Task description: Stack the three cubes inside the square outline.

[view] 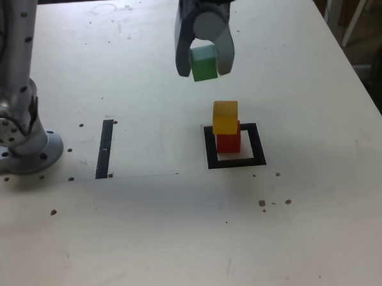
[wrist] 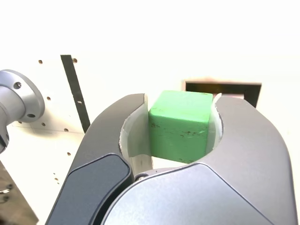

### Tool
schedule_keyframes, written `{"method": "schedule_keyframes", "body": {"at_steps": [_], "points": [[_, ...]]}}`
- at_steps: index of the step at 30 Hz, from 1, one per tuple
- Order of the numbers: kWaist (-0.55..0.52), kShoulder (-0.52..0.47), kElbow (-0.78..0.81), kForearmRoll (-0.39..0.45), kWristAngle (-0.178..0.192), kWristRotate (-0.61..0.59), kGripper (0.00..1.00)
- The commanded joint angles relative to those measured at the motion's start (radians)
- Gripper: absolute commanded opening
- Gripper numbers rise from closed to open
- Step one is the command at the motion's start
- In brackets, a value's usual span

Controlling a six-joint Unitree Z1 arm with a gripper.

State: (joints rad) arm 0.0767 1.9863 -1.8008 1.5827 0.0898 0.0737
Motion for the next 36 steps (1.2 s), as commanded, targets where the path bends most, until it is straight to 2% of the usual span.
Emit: {"method": "schedule_keyframes", "body": {"at_steps": [1,11,27,29,34,36], "points": [[-0.022,0.016,-0.015,0.012,-0.007,0.0,0.26],[-0.114,0.06,-0.061,0.016,-0.024,-0.03,0.26],[-0.135,0.093,-0.071,0.011,-0.042,-0.037,0.26],[-0.136,0.093,-0.07,0.008,-0.04,-0.037,0.37],[-0.138,0.093,-0.066,0.002,-0.037,-0.037,0.9],[-0.138,0.093,-0.065,0.001,-0.036,-0.037,0.99]]}}
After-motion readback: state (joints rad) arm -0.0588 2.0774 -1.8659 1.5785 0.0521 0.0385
